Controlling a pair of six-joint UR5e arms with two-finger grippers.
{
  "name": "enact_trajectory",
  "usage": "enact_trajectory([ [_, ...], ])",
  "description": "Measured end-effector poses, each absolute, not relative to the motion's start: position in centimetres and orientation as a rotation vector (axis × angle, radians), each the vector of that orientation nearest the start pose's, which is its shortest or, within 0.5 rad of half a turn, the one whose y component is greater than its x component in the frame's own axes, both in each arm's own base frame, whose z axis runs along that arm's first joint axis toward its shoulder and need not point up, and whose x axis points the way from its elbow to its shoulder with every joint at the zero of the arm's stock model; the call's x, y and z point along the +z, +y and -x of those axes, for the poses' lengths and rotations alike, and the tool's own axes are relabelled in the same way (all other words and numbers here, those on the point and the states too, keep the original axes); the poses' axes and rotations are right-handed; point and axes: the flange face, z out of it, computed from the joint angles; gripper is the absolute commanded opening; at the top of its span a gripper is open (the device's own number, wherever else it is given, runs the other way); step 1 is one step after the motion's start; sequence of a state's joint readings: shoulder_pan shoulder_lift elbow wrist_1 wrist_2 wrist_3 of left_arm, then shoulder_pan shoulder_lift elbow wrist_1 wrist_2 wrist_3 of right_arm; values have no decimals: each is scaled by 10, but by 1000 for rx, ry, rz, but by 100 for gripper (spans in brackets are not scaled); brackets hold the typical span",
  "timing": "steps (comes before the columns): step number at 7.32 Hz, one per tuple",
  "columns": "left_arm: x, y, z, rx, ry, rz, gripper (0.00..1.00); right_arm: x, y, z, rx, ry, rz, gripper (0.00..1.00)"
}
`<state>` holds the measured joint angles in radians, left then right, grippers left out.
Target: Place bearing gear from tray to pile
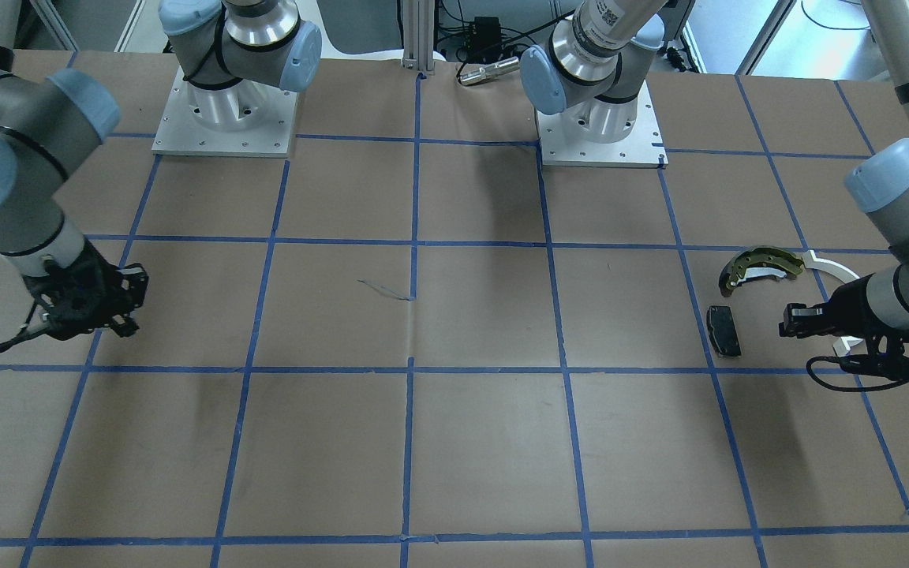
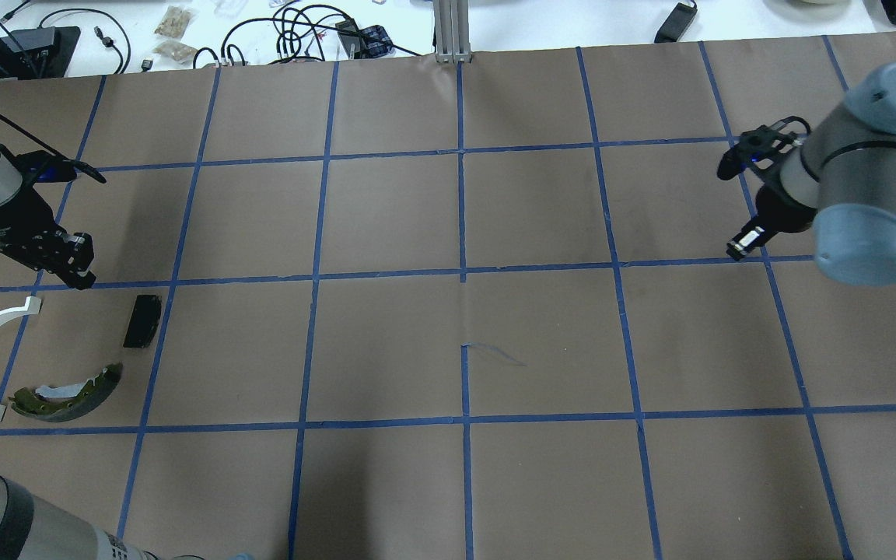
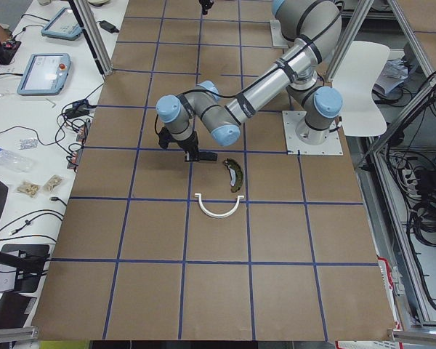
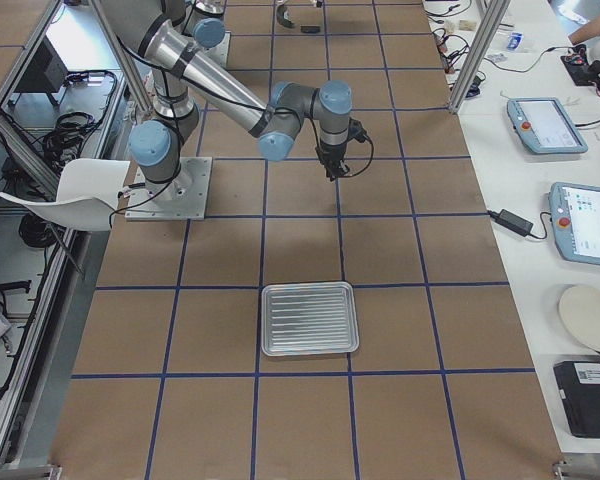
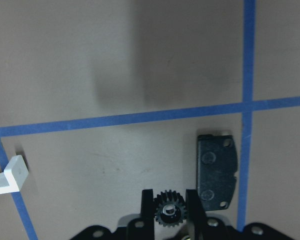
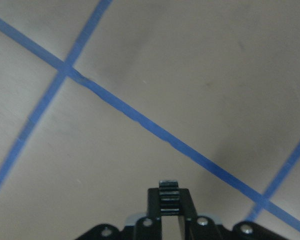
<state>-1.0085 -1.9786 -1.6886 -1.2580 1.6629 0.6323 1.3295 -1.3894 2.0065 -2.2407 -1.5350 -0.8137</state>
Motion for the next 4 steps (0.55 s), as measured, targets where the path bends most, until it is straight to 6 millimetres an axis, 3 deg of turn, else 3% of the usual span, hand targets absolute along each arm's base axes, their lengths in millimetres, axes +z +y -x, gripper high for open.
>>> enact_trajectory([
  [2, 209, -553, -208, 352, 3160, -118, 0, 266, -513, -135, -164, 3049, 669, 9],
  [4, 189, -539, -207, 363, 3165, -101, 0, 264, -500, -240, -199, 3049, 514, 12],
])
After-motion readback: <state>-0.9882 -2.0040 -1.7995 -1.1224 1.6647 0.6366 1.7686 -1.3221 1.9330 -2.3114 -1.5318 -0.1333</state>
